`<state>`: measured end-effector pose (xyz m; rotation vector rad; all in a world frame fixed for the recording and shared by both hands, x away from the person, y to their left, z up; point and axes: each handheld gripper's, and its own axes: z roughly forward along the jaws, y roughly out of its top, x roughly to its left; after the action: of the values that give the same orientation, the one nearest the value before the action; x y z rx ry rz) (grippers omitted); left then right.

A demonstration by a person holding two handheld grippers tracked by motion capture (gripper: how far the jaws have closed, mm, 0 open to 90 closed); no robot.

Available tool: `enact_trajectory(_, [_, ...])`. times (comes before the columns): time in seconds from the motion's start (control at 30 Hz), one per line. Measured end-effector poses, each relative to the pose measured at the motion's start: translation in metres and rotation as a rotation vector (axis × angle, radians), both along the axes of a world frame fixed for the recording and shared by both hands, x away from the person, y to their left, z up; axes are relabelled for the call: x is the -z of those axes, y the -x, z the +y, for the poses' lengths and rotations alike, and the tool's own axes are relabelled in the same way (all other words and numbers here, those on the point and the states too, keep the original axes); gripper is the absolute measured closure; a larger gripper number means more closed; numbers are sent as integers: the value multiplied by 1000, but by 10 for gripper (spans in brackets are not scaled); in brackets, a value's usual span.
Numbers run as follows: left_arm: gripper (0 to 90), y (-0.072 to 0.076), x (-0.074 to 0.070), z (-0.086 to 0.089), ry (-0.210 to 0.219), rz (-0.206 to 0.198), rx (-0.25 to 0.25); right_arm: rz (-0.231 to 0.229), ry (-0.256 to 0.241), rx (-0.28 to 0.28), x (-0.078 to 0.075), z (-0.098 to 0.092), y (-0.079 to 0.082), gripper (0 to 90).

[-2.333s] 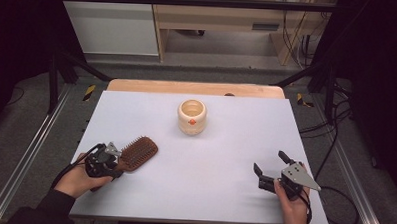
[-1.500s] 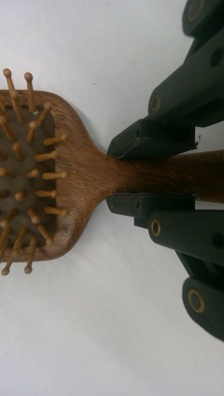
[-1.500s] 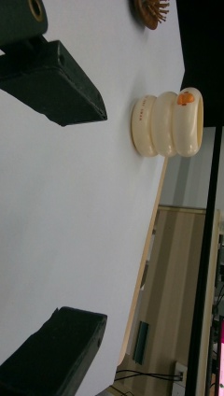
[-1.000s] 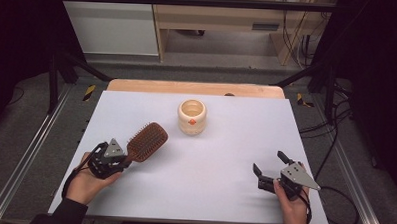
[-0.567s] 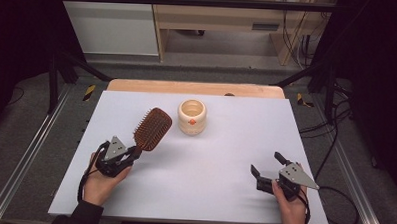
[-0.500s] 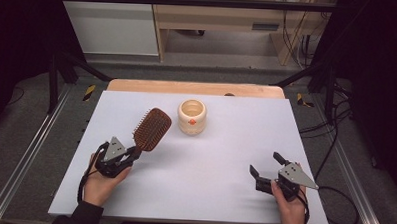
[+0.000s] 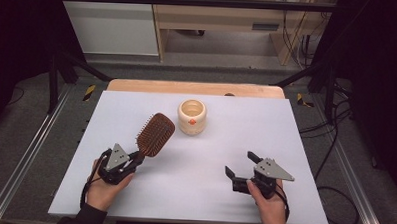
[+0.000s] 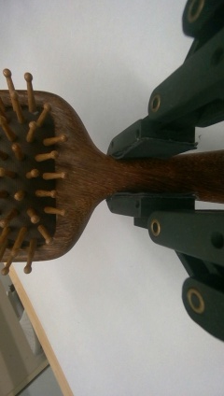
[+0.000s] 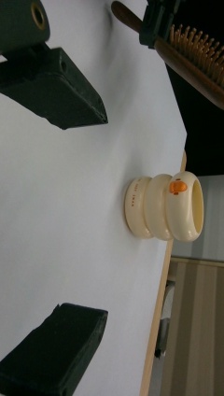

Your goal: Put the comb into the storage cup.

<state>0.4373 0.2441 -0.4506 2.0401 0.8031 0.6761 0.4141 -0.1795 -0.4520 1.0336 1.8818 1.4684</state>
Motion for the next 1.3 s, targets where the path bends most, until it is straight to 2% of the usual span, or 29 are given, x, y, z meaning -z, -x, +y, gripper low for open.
enact_trajectory(0.07, [730, 2, -1, -1, 3, -9, 7, -5, -8, 27, -4, 9, -2, 62])
enact_trajectory(0.1, [730, 3, -1, -2, 9, -6, 12, -1, -36, 32, -6, 14, -3, 61])
enact_trajectory(0.27, [730, 4, -1, -6, -2, -11, 19, 28, -116, -12, -11, 37, -6, 87])
enact_trajectory(0.4, [730, 5, 0, -8, -2, -20, 27, 35, -131, -53, -13, 56, -5, 100])
enact_trajectory(0.5, [730, 7, -1, -10, -5, -31, 35, 40, -159, -82, -17, 68, -6, 99])
enact_trajectory(0.6, [730, 8, -2, -11, 8, -39, 37, 37, -161, -103, -19, 77, -7, 108])
enact_trajectory(0.63, [730, 9, -3, -12, 12, -47, 41, 40, -157, -120, -20, 87, -8, 127])
enact_trajectory(0.83, [730, 11, -3, -14, 27, -48, 52, 53, -163, -177, -22, 114, -13, 115])
enact_trajectory(0.93, [730, 11, -2, -15, 33, -49, 60, 77, -141, -197, -21, 125, -14, 112])
enact_trajectory(1.0, [730, 12, -3, -15, 33, -55, 63, 86, -133, -198, -21, 129, -15, 113])
enact_trajectory(1.2, [730, 13, -4, -17, 42, -70, 69, 103, -182, -202, -26, 131, -20, 115])
enact_trajectory(1.3, [730, 14, -4, -18, 44, -70, 78, 103, -189, -205, -29, 133, -22, 118])
